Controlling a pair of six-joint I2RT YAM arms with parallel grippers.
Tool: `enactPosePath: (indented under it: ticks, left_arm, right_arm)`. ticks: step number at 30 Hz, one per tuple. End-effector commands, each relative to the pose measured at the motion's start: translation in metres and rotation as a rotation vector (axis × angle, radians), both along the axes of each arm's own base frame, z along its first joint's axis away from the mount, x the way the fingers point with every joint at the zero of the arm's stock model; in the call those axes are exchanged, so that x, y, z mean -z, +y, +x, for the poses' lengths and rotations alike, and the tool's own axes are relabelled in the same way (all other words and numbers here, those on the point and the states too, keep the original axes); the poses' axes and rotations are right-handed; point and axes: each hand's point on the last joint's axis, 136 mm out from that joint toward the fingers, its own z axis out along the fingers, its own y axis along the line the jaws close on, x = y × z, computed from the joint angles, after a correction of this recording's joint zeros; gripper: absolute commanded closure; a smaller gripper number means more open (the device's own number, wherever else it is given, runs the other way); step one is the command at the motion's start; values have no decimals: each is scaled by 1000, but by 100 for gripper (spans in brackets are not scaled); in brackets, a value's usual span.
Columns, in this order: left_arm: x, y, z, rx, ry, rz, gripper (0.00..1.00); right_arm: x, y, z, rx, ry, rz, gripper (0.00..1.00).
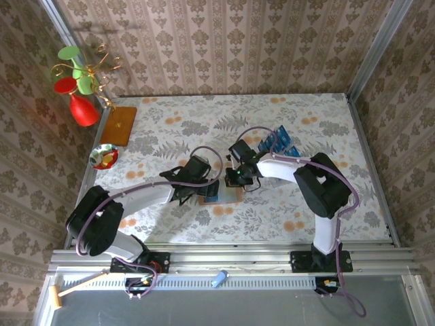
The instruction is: Put the credit cards into the card holder
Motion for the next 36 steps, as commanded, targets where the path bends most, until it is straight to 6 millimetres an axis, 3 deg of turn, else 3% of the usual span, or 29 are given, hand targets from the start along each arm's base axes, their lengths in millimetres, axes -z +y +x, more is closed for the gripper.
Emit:
enactPosePath:
  ticks: [1,12,21,23,28,31,36]
  left_arm:
    - [-3,-6,3,-9,-8,-6,0]
    - [14,-17,-3,17,4,18,0]
    - [32,-12,-8,26,19,90,0]
    - [35,-10,-8,26,22,102,0]
    - [40,-8,-11,23,31,107,0]
    - [42,-8,-12,22,31,106,0]
    - [43,-7,-13,21,31,104,0]
  right_arm:
    - [10,3,-6,4,37,4,98]
    - [11,2,-7,8,40,2,98]
    - [5,4,-6,11,33,14,98]
    - [0,4,-4,11,25,19,94]
    - [-26,-1,4,31,-17,43,70]
    - [-36,-8,7,54,-37,50,67]
    - [-31,-14,6,75,-26,50,66]
